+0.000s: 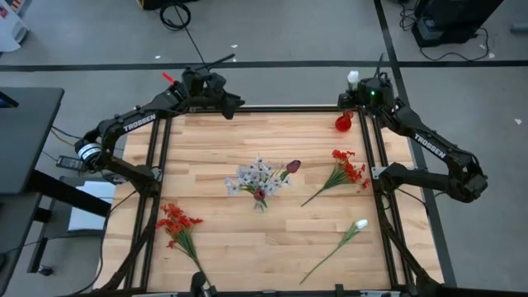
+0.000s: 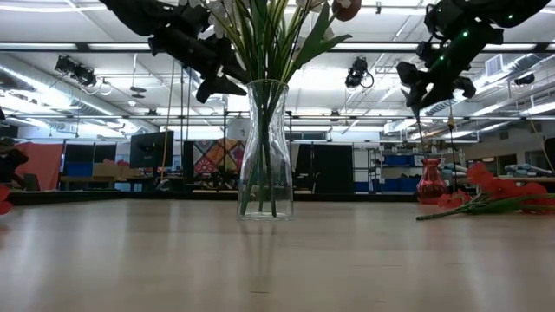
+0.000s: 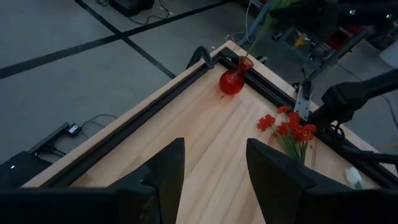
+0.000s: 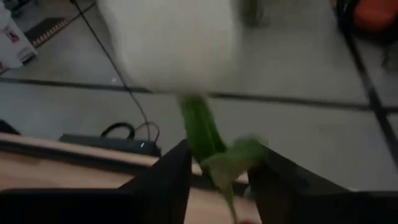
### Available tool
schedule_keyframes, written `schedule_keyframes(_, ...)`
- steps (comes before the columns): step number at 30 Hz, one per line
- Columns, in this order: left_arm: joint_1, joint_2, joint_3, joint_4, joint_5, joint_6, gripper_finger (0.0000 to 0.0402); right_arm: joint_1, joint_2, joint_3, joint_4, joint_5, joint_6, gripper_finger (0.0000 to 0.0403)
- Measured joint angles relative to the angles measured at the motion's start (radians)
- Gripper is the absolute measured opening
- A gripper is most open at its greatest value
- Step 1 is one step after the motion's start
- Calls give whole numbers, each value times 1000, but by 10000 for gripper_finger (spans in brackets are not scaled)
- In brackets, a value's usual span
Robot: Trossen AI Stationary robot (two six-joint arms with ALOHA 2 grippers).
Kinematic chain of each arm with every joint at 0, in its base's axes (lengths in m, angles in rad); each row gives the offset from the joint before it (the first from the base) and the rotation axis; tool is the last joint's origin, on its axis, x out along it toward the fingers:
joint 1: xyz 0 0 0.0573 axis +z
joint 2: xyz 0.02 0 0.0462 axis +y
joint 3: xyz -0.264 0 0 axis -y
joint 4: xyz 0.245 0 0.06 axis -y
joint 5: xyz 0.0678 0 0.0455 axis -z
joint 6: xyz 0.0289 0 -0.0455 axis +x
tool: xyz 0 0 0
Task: Sort flowers into vase by color
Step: Put the top white tulip into the red vase, then put the right orange flowers into the red vase
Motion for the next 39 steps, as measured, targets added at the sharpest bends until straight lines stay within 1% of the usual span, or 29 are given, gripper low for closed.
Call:
schedule_keyframes(2, 0, 0, 0, -13, 0, 5, 176, 0, 0, 7, -61, -25, 46, 165)
schedule_keyframes(5, 0, 0, 0, -43, 0, 22, 176, 0, 3, 54, -182, -78, 141, 167)
schedule_keyframes(10, 0, 0, 0, -79, 0, 32, 176, -7, 5, 159, -412, -195, 316, 168)
schedule_keyframes(13, 0, 0, 0, -81, 0, 32, 176, -15, 10, 212, -586, -220, 410, 168)
schedule_keyframes(16, 0, 0, 0, -81, 1, 41, 176, -17, 12, 219, -725, -265, 475, 168)
schedule_keyframes(19, -2, 0, 0, -83, 3, 63, 176, 12, 11, 196, -803, -308, 532, 169)
schedule_keyframes(24, -3, 0, 0, -122, 22, 129, 176, 120, 11, 130, -797, -335, 655, 174)
schedule_keyframes(28, -3, 0, 0, -169, 26, 176, 176, 222, 11, 67, -763, -354, 792, 185)
schedule_keyframes(36, 4, 0, 0, -281, 25, 263, 176, 448, 11, -69, -689, -381, 1139, 216)
schedule_keyframes(39, 5, 0, 0, -299, 15, 291, 176, 533, 12, -112, -621, -392, 1265, 228)
